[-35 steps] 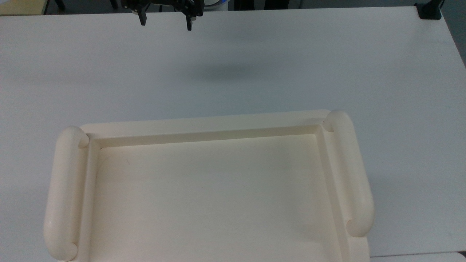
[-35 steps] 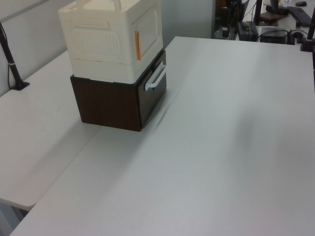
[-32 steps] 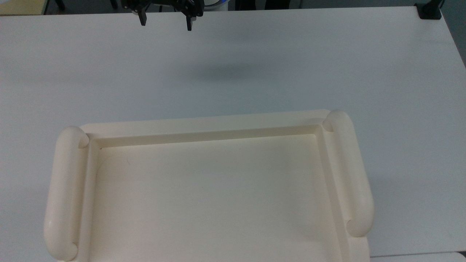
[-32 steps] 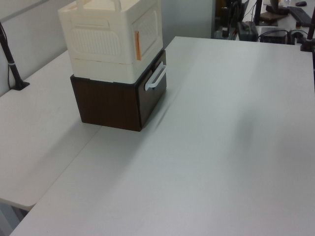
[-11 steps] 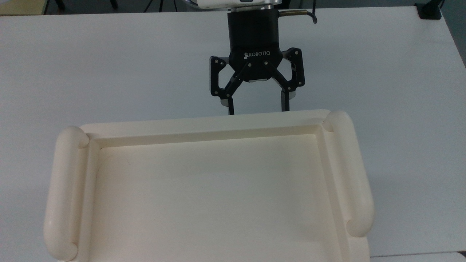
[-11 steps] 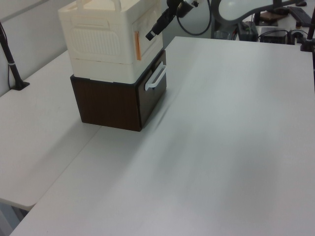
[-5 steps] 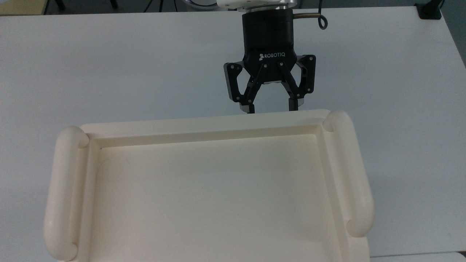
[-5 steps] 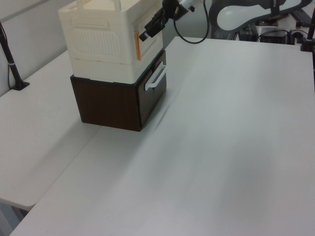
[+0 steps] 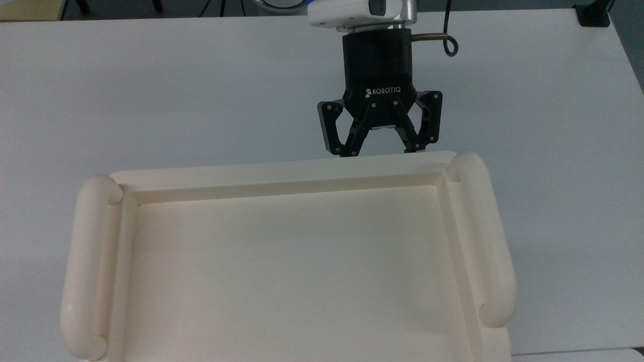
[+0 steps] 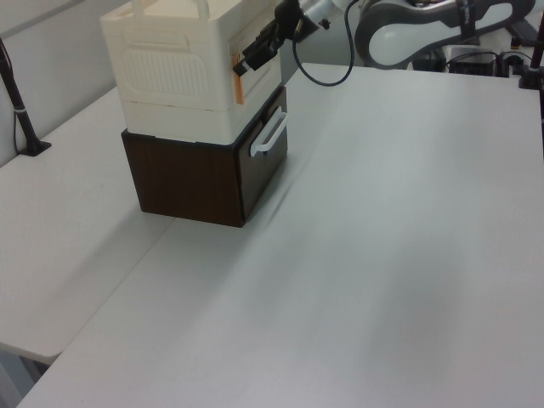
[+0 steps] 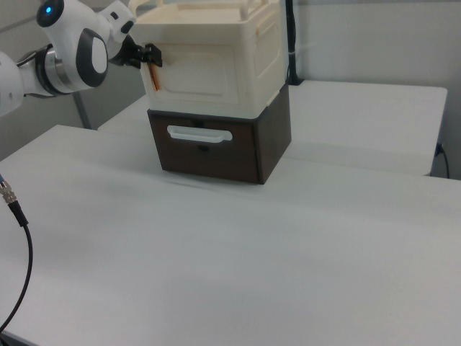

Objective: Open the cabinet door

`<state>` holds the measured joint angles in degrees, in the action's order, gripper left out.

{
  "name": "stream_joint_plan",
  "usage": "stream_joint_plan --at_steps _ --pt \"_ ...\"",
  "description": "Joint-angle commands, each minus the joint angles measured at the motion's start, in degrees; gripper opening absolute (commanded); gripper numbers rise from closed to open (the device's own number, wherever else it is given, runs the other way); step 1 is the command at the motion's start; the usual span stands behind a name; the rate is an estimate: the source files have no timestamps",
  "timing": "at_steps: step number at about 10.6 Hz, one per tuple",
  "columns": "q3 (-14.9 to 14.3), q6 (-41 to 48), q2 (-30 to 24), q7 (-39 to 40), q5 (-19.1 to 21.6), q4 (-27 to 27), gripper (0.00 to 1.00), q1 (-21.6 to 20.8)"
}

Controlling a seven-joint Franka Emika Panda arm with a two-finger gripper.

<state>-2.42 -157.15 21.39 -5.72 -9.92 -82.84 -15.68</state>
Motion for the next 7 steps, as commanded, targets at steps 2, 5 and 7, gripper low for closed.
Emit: stream_joint_plan --at_steps 2,5,7 --pt "-0.7 -1.4 1.2 -1.9 -1.9 1.1 0.40 -0.9" --pt "-0.7 -1.4 1.2 -1.9 -1.9 1.0 0.20 -0.8" --pt "-0.7 -1.3 1.0 -1.9 -1.6 0.7 0.13 -0.5"
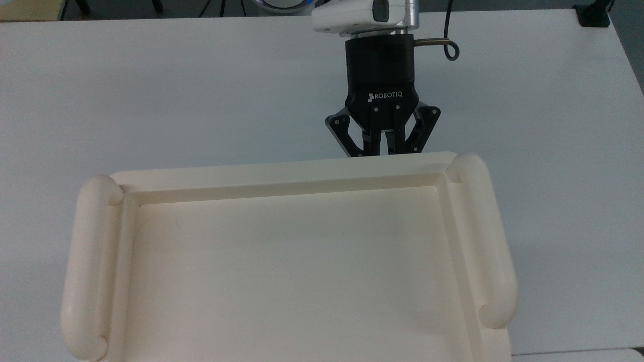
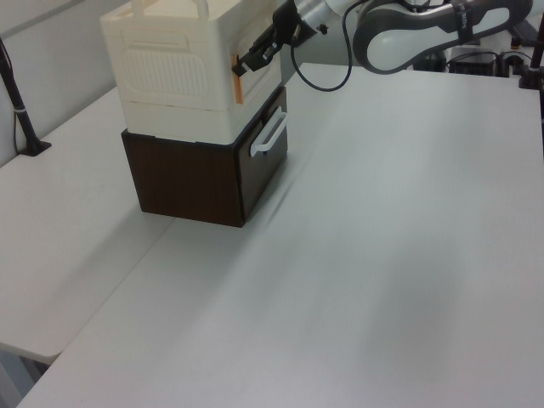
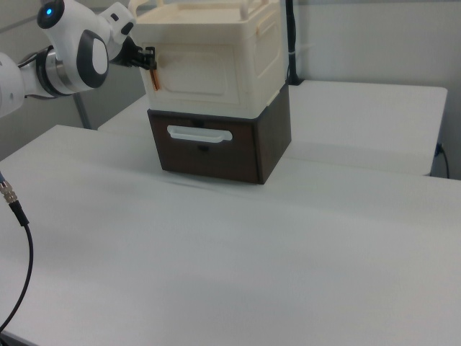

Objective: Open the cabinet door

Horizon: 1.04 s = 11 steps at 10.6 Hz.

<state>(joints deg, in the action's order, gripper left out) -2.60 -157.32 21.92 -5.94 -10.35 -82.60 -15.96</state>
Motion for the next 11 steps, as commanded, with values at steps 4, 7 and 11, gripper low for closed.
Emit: stream_joint_plan --at_steps 4,7,11 --pt "-0.6 3.0 -3.2 -1.8 -0.6 -3.3 0.13 1.0" --pt "-0.3 17.8 -7.8 -1.9 -0.6 -4.3 0.17 1.6" --pt "-0.3 35.4 -11.9 -1.4 3.6 -3.7 0.83 2.0"
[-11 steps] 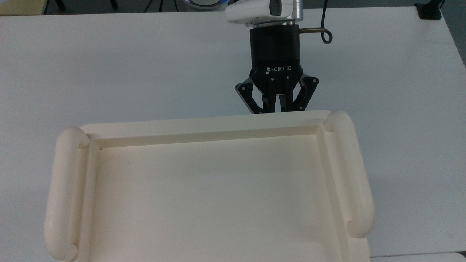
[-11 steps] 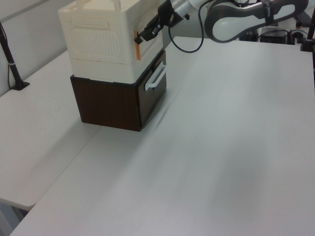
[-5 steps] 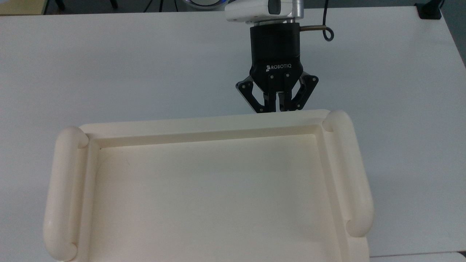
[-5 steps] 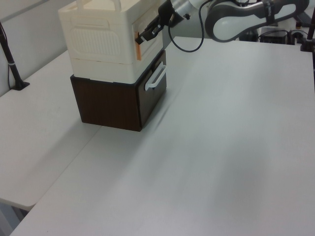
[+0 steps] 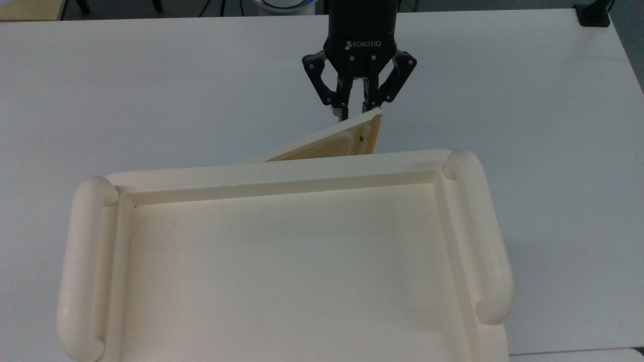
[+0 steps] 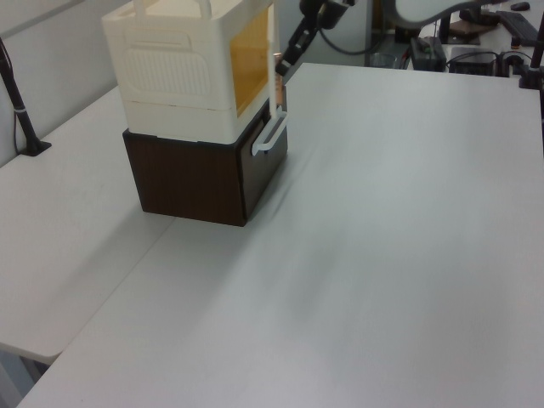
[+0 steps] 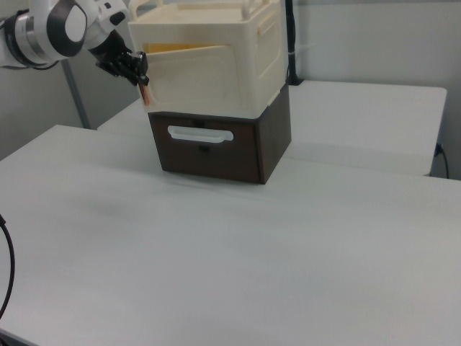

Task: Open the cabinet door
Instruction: 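Pull the gripped door edge outward, swinging the door open on its hinge, then open the gripper, release the door, and lift the gripper away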

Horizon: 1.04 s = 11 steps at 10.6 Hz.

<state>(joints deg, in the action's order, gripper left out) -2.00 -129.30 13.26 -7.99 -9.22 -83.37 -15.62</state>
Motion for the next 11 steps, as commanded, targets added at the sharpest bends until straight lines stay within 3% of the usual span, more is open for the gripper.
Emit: stream_joint_plan --at_steps 1,6,9,11 --pt "-0.9 11.8 -4.5 0.8 2.5 -2.9 1.00 2.1" --pt "-1.7 27.9 -7.7 8.2 2.8 4.3 1.00 3.9" --pt "-1.6 26.9 -7.5 9.8 8.9 8.4 1.00 4.4" --pt "-0.7 21.8 -7.5 9.1 10.5 8.1 1.00 3.5"
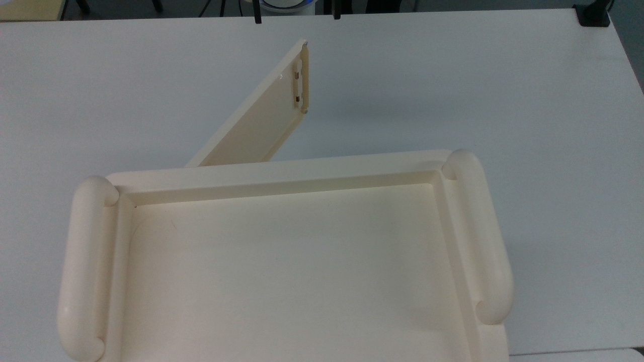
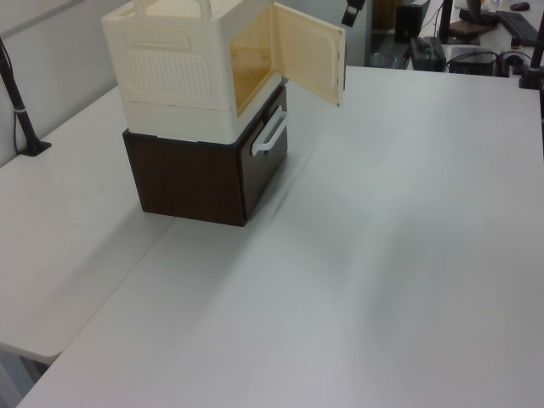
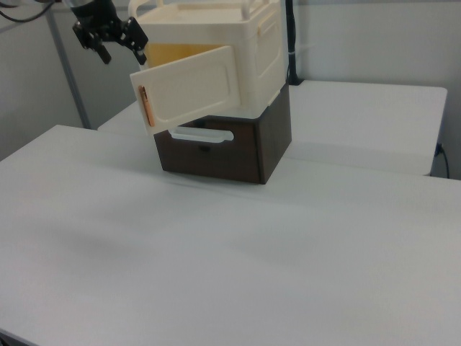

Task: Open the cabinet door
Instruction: 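Open the gripper, release the door, and lift the gripper away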

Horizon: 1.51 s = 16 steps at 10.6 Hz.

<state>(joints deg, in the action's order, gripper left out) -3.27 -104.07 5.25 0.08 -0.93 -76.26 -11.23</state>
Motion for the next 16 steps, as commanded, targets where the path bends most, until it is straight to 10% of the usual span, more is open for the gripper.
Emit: stream_joint_plan --at_steps 1,16 --pt "0.5 -4.6 1.0 0.1 2.2 0.8 1.00 -2.5" --pt "-0.2 6.8 -0.8 -0.6 -1.6 -11.6 1.00 3.6"
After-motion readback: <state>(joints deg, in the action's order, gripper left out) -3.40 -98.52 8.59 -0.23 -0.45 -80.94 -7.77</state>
